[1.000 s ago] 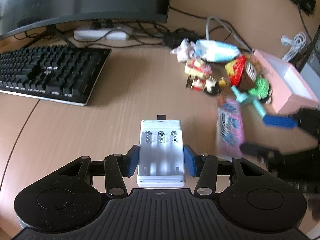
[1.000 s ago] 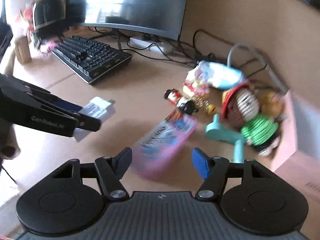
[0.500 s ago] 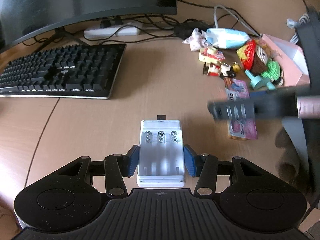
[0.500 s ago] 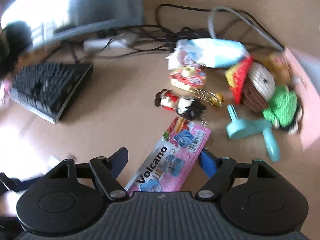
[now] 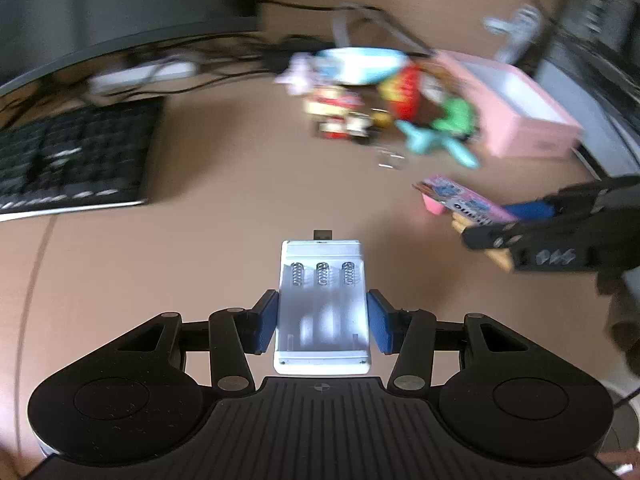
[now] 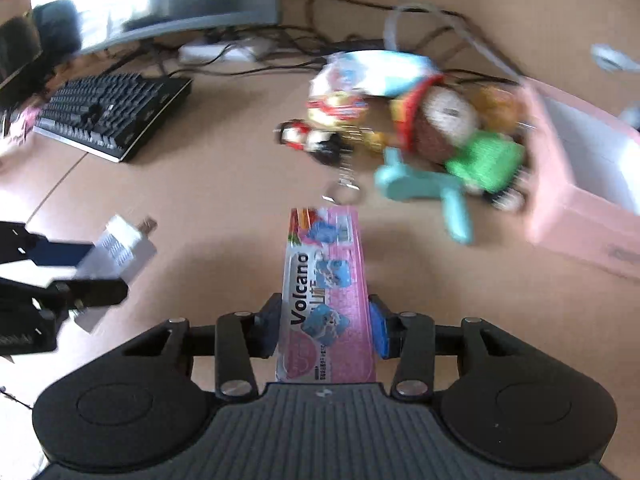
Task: Organize objects
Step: 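Grasp the pink Volcano candy pack with the right tool while the left tool holds the charger, then lower the charger into the pink box and open the left tool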
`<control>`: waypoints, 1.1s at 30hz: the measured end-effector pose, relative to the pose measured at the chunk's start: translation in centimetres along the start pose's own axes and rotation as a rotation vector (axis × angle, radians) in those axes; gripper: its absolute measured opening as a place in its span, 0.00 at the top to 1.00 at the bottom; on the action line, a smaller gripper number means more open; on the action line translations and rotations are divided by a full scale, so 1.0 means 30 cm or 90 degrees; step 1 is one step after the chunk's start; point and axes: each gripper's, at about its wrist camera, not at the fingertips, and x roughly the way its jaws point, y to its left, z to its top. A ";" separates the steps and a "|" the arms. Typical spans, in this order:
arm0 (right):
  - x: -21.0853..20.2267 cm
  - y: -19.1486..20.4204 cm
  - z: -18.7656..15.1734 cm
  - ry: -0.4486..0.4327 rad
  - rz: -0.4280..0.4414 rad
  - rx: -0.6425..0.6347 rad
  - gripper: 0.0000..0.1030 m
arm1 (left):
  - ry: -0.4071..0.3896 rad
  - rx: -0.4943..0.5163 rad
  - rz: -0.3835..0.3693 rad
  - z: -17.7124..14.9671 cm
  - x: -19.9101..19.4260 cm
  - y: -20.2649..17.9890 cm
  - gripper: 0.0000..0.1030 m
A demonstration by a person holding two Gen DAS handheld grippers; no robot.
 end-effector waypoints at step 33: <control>-0.514 -0.468 -0.087 -0.209 -0.100 0.157 0.80 | -0.105 -0.083 -0.125 0.367 0.125 -0.303 0.51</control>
